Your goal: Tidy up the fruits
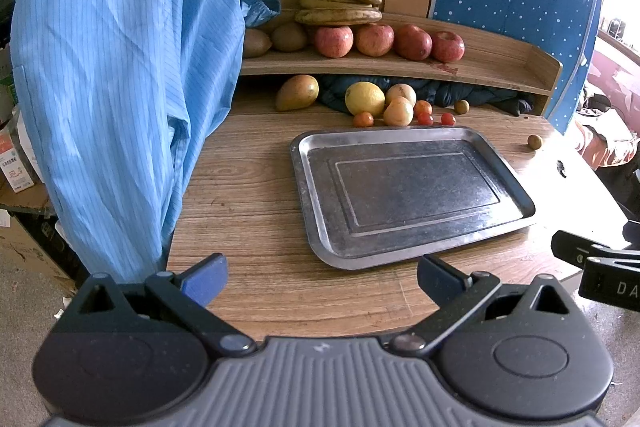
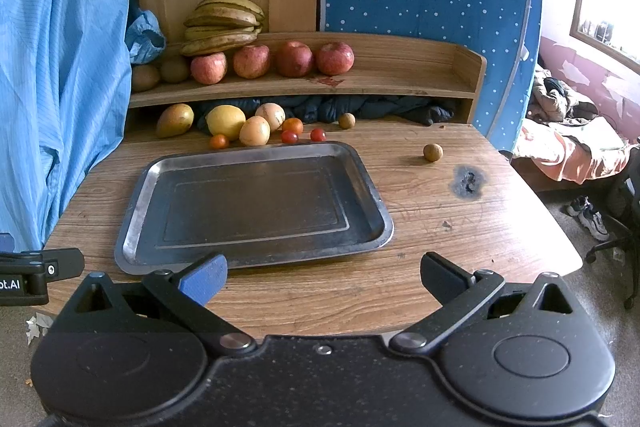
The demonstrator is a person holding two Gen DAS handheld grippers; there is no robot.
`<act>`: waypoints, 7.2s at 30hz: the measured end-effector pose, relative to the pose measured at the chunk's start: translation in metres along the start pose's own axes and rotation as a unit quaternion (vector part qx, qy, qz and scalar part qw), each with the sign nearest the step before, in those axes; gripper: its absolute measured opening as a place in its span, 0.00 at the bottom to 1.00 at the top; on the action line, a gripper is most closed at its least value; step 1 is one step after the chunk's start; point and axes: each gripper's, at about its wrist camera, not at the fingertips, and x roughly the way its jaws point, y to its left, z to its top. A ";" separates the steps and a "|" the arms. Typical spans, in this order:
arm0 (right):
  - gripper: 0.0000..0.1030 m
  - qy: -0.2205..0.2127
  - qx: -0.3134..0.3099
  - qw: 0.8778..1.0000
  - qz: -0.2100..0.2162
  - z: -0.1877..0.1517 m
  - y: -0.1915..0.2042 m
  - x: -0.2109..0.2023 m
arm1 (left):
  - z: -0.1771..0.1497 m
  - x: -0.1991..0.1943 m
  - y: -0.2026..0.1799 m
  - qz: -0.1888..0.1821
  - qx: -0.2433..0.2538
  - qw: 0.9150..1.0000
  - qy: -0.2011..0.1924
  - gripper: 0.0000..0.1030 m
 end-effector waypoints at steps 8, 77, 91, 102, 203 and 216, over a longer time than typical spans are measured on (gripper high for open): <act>0.99 0.001 0.000 1.000 0.000 0.000 -0.001 0.000 | 0.000 0.000 -0.001 0.000 0.000 1.000 0.001 1.00; 1.00 0.008 -0.059 0.984 0.170 0.068 -0.093 0.099 | 0.098 0.082 -0.053 0.100 -0.071 0.990 0.062 1.00; 1.00 0.028 -0.092 0.985 0.145 0.110 -0.042 0.151 | 0.154 0.164 -0.026 0.057 -0.025 0.994 0.094 1.00; 0.98 0.058 -0.113 0.982 0.138 0.130 -0.003 0.202 | 0.177 0.226 -0.015 0.004 0.004 0.992 0.124 1.00; 0.48 0.093 -0.153 0.958 0.225 0.138 0.037 0.216 | 0.167 0.247 0.012 -0.133 -0.065 0.976 0.160 0.30; 0.48 0.126 -0.195 0.929 0.287 0.110 0.054 0.195 | 0.130 0.203 0.028 -0.149 -0.036 0.972 0.177 0.30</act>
